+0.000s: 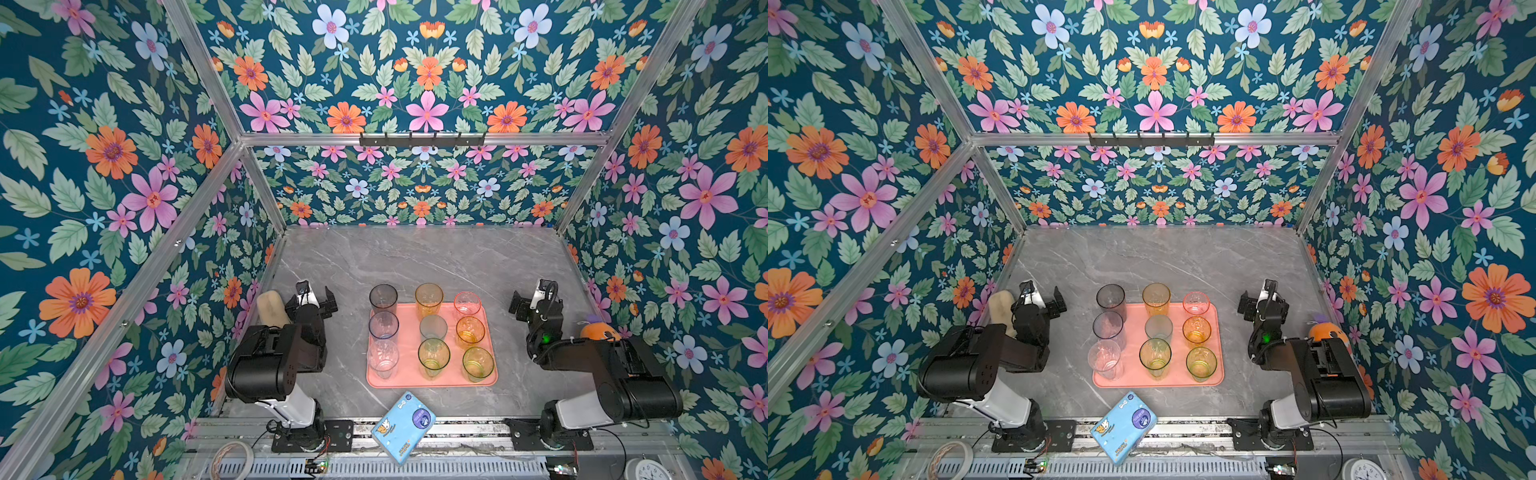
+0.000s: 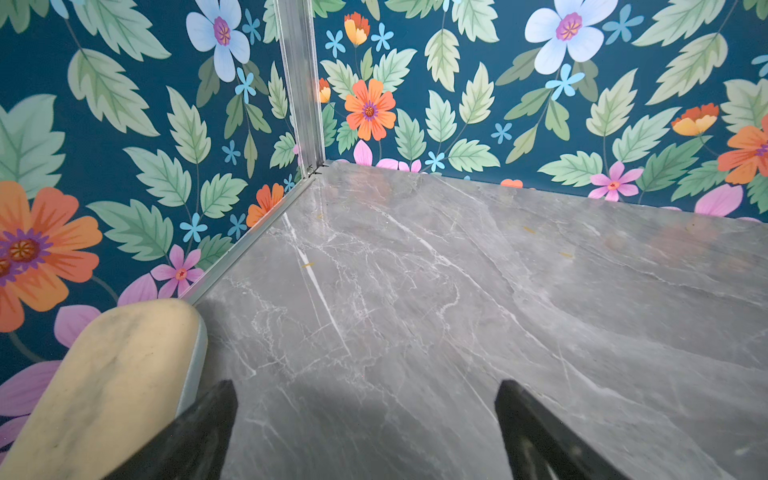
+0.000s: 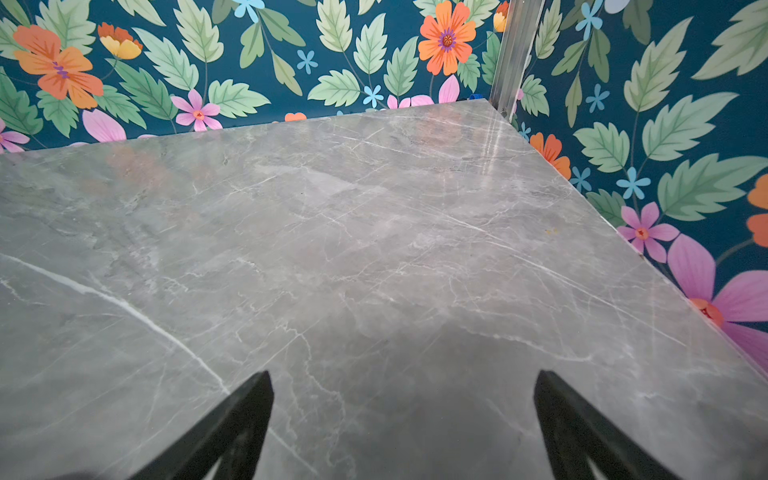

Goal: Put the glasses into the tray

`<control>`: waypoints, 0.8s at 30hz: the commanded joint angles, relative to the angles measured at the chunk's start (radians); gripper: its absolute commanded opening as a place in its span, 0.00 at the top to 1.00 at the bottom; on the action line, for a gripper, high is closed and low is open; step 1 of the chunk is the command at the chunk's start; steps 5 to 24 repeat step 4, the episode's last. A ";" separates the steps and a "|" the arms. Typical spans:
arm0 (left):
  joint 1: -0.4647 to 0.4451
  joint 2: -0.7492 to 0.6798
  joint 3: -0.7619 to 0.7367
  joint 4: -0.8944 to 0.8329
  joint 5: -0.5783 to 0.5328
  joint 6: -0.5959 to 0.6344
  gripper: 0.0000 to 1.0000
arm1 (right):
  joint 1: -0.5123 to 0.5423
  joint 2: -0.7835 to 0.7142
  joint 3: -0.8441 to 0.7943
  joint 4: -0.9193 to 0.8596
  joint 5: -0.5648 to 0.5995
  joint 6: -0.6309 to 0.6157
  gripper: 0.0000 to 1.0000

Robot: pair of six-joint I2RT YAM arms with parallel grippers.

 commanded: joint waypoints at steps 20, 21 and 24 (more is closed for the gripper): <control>-0.002 -0.001 0.002 0.014 -0.002 0.014 0.00 | 0.001 0.001 0.004 0.045 0.009 -0.003 0.01; -0.002 -0.001 0.002 0.014 -0.002 0.014 0.00 | 0.001 0.001 0.004 0.045 0.009 -0.003 0.01; -0.002 -0.001 0.002 0.014 -0.002 0.014 0.00 | 0.001 0.001 0.004 0.045 0.009 -0.003 0.01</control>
